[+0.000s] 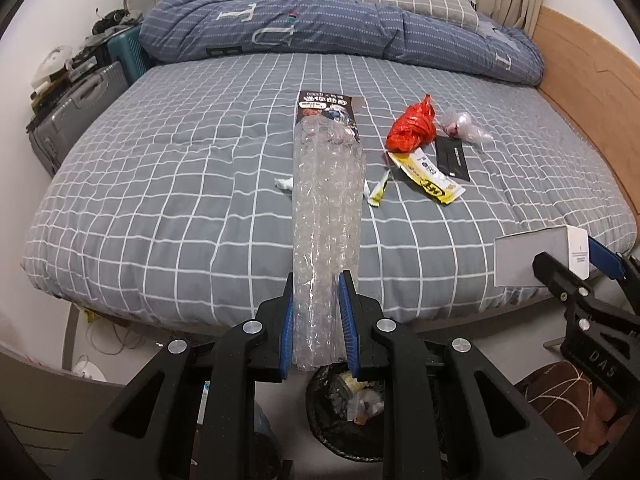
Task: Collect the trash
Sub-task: 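Carry the bubble wrap and white box off the bed toward the black bin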
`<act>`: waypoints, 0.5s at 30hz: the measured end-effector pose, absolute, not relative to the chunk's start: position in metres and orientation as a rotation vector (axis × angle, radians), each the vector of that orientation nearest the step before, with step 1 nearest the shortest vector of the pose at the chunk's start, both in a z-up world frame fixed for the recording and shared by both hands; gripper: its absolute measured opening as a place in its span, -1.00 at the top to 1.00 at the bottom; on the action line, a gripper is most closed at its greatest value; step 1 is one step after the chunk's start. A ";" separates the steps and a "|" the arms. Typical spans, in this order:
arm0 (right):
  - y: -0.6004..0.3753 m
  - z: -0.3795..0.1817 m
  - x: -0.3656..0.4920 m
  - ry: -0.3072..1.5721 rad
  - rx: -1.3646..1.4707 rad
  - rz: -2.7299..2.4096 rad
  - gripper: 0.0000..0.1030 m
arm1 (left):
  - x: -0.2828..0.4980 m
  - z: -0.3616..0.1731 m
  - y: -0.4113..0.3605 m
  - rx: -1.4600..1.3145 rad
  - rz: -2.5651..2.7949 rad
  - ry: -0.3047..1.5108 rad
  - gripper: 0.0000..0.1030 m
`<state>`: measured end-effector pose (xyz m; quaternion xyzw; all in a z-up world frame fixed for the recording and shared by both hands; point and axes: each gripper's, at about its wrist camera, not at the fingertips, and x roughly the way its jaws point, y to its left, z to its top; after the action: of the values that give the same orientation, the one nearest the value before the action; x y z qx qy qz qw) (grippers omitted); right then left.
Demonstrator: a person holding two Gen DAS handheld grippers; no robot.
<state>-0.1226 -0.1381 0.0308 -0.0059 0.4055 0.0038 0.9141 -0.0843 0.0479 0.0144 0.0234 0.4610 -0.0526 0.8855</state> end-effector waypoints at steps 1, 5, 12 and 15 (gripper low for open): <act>-0.137 0.029 -0.125 0.838 -0.012 0.010 -0.38 | -0.086 0.013 0.047 0.051 -0.110 0.961 0.62; -0.134 0.023 -0.132 0.851 -0.001 0.017 -0.38 | -0.096 0.005 0.045 0.056 -0.120 0.969 0.62; -0.133 0.005 -0.146 0.887 0.003 0.021 -0.38 | -0.113 -0.015 0.040 0.054 -0.149 1.006 0.62; -0.132 -0.005 -0.153 0.905 0.001 0.025 -0.38 | -0.120 -0.024 0.038 0.055 -0.161 1.020 0.62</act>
<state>-0.1531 -0.1316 -0.0046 0.0007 0.4374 0.0123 0.8992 -0.1203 0.0376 -0.0237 0.0264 0.4875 -0.0772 0.8693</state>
